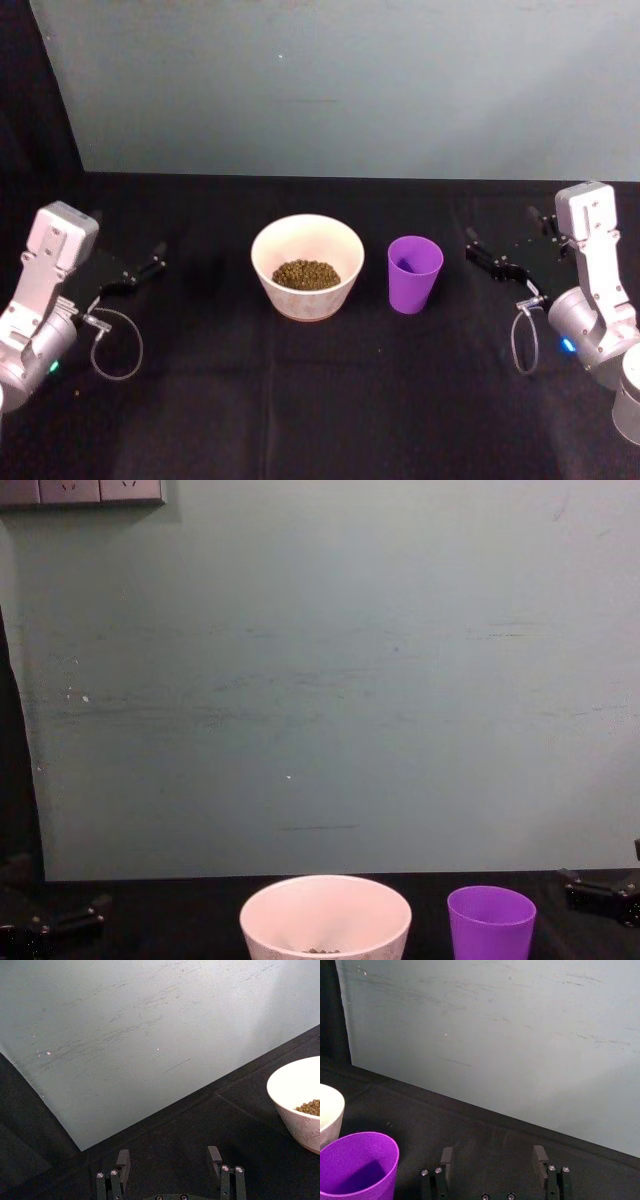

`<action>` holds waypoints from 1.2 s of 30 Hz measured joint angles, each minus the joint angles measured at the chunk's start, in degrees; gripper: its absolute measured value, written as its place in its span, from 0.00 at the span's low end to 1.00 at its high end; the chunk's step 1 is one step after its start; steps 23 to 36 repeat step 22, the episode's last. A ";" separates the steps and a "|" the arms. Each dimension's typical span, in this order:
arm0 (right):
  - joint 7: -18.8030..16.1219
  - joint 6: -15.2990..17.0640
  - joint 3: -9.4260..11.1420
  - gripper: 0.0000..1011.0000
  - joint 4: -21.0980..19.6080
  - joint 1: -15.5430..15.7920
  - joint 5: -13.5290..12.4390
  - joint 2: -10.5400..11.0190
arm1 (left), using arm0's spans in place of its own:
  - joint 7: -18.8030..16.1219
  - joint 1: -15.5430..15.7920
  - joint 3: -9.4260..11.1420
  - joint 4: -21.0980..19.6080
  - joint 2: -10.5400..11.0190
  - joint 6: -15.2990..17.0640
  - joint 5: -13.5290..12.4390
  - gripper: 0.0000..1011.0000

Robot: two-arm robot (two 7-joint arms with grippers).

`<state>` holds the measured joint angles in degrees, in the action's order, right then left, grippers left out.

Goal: Pick up the cup and pour the mung beans from the cup into the bowl.

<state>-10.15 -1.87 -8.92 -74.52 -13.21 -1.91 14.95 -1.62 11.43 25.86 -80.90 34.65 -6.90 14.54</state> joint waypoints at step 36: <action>-0.07 -0.08 0.00 0.99 -0.01 0.03 -0.05 0.00 | 0.00 0.00 0.00 0.00 0.00 0.00 0.00 1.00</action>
